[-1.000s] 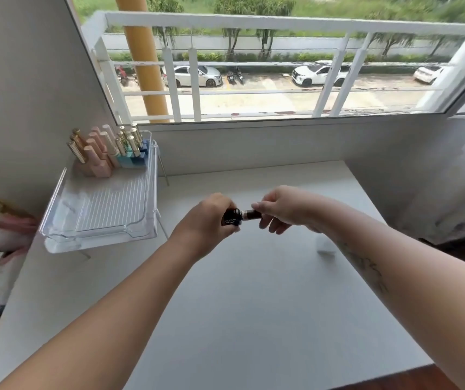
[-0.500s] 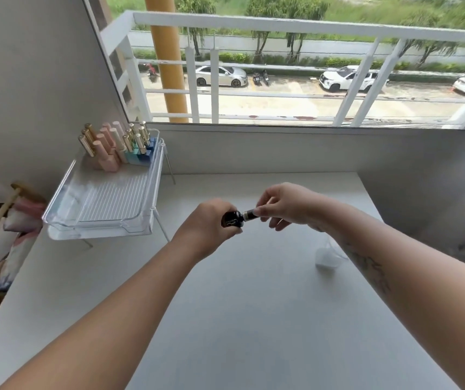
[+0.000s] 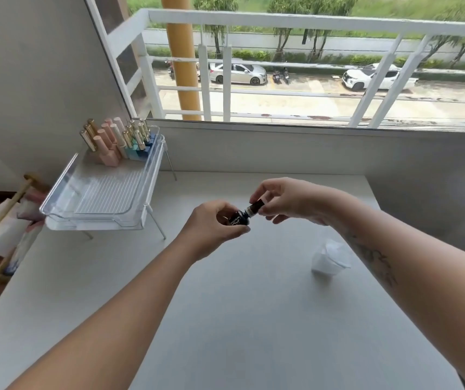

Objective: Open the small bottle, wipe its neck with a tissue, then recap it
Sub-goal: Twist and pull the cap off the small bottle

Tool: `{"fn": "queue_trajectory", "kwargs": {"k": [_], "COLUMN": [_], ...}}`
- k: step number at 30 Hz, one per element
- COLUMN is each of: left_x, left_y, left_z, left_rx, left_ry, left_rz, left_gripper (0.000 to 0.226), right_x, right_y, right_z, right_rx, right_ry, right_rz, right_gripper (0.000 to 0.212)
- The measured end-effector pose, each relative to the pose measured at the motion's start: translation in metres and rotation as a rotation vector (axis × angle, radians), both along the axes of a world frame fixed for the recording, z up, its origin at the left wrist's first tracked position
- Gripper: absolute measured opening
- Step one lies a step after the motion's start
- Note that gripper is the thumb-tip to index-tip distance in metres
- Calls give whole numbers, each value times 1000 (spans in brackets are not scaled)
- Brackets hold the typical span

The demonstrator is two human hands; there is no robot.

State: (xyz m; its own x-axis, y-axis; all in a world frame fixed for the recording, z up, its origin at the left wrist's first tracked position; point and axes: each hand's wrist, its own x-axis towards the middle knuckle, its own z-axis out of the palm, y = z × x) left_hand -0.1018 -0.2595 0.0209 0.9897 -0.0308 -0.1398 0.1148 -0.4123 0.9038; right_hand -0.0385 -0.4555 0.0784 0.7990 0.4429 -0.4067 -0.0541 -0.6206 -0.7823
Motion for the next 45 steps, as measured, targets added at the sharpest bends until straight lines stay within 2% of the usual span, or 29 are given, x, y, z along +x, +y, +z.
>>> {"fn": "queue_trajectory", "kwargs": {"k": [7,10,11,15,17,22,29,36,45], "left_x": [-1,-1,-1,-1,-2,-1,-3,-5,-17], "left_y": [-9,-10,-10,-10,-10,-5,10,21,16], "left_z": [-5,-8,-9,-11,-10,-10,-14,-18,-32], "left_rx": [-52,-44,-42,-25,1,92,45,-67,-227], "left_ry": [33,33,33,38,37,35,40,61,167], "left_rz": [0,-26,-32,-49,-58,-84,-29,8,97], "left_gripper": [26,23,23,23,23,25,24,22,20], "right_x": [-2,-2,-2,-3,-6,-14,-12,-13,-29], "right_y": [-3,-8,-10,-9,-5,5,5,-1,0], "right_z": [-2,-1,1,3,4,5,0,-25,-63], "right_rx": [-166,-130,-119,-203,-278,-474,-564,-347,2], "right_ry": [17,-12,-12,-29,-97,-430,-533,-413,-121], "right_rz": [-62,6,33,67,115,294,325,173,-141], "right_gripper": [35,10,9,30,31,14,16,14,13]}}
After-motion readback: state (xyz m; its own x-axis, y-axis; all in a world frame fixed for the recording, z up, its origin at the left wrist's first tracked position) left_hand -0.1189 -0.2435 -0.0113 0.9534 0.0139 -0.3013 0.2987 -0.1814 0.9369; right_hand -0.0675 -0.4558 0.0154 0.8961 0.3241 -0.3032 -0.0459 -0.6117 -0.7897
